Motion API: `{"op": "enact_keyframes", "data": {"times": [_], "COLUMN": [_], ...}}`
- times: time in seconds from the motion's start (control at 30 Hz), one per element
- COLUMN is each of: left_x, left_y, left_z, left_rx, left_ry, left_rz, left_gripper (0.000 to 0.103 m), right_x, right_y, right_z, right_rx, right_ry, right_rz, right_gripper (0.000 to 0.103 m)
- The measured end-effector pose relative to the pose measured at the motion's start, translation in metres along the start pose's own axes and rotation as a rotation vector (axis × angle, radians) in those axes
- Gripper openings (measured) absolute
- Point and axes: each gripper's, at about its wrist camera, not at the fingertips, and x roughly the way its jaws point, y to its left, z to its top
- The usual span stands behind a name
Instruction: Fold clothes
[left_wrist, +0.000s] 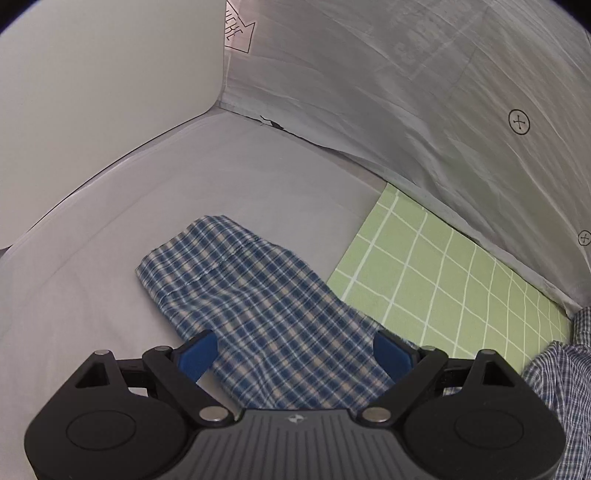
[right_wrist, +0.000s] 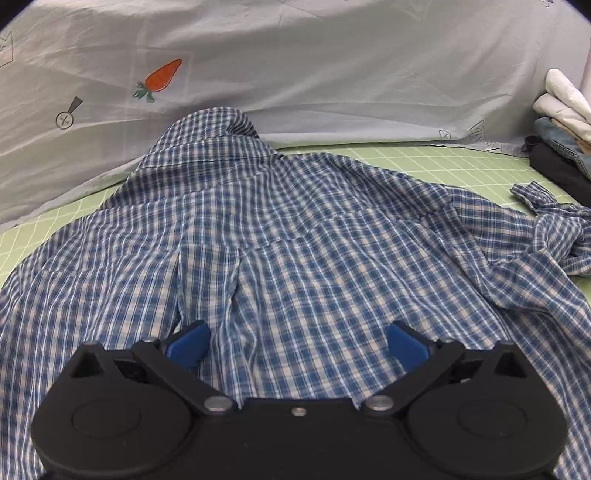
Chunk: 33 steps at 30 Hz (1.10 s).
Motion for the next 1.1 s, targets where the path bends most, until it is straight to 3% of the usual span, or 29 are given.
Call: {"op": "enact_keyframes", "data": {"times": [0.13,0.23,0.33,0.37,0.4,0.47,0.5,0.53,0.73,0.83,0.97,1.1], "left_x": [0.022,0.033,0.031,0.03,0.029,0.028,0.025,0.019,-0.052,-0.095,-0.141,-0.17], "left_y": [-0.011,-0.016,-0.017,-0.017,-0.016,-0.011,-0.009,-0.005,0.011,0.004,0.009,-0.004], "left_z": [0.01,0.009,0.002,0.0,-0.002,-0.003,-0.002,-0.001,0.003,-0.004,-0.032,-0.063], "left_rx": [0.03,0.045,0.065,0.072,0.072,0.07,0.058,0.038,-0.067,-0.078,-0.104,-0.121], "left_ry": [-0.047,-0.041,-0.076,-0.09,-0.104,-0.125,-0.133,-0.141,-0.305,-0.362,-0.372,-0.327], "left_rz": [0.048,0.081,0.129,0.145,0.147,0.136,0.12,0.098,-0.044,-0.076,-0.062,-0.017], "left_gripper": [0.091,0.084,0.063,0.05,0.038,0.026,0.008,0.005,0.005,0.005,0.005,0.005], "right_x": [-0.001,0.0,0.0,0.0,0.001,0.001,0.001,0.001,0.0,0.0,-0.004,-0.016], "right_y": [0.006,0.005,0.005,0.005,0.005,0.005,0.006,0.006,0.005,0.005,0.004,0.001], "right_z": [-0.007,-0.005,-0.005,-0.005,-0.005,-0.005,-0.005,-0.005,-0.005,-0.006,-0.007,-0.01], "right_rx": [-0.013,-0.017,-0.018,-0.019,-0.019,-0.018,-0.018,-0.018,-0.017,-0.018,-0.03,-0.015], "right_ry": [-0.056,-0.057,-0.057,-0.057,-0.057,-0.057,-0.057,-0.057,-0.057,-0.056,-0.034,0.032], "right_rz": [0.0,0.012,0.013,0.014,0.014,0.014,0.014,0.014,0.015,0.016,0.014,0.023], "right_gripper": [0.103,0.103,0.103,0.103,0.103,0.103,0.103,0.103,0.103,0.103,0.103,0.103]}}
